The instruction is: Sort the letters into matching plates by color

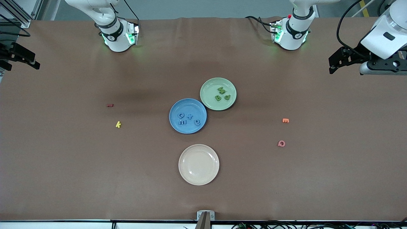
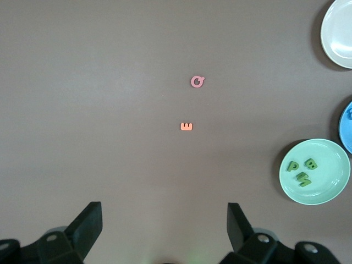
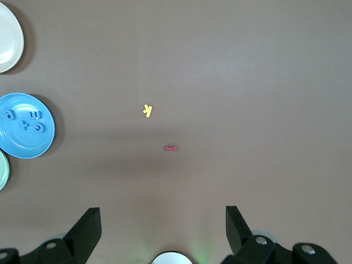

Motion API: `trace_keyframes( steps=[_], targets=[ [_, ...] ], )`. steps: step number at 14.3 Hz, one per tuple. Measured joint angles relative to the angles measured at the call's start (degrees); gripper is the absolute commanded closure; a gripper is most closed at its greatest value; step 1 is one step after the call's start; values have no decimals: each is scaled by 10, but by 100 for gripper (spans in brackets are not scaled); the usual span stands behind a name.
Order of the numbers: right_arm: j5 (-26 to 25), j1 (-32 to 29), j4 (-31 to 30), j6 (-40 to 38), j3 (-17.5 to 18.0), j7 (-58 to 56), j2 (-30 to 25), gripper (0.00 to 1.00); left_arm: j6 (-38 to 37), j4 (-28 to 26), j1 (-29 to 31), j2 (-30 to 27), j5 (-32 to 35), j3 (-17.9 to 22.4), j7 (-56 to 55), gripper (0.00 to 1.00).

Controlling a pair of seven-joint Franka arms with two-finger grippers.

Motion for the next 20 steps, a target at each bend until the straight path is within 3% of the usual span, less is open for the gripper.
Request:
trace_keyframes(
  steps=[8,20],
  targets=[
    [-8,1,0,7,-1,-45,-4,0,0,0,0,0,0,0,0,0],
    [-10,9,0,0,0,-26,-4,0,0,0,0,0,0,0,0,0]
  ],
)
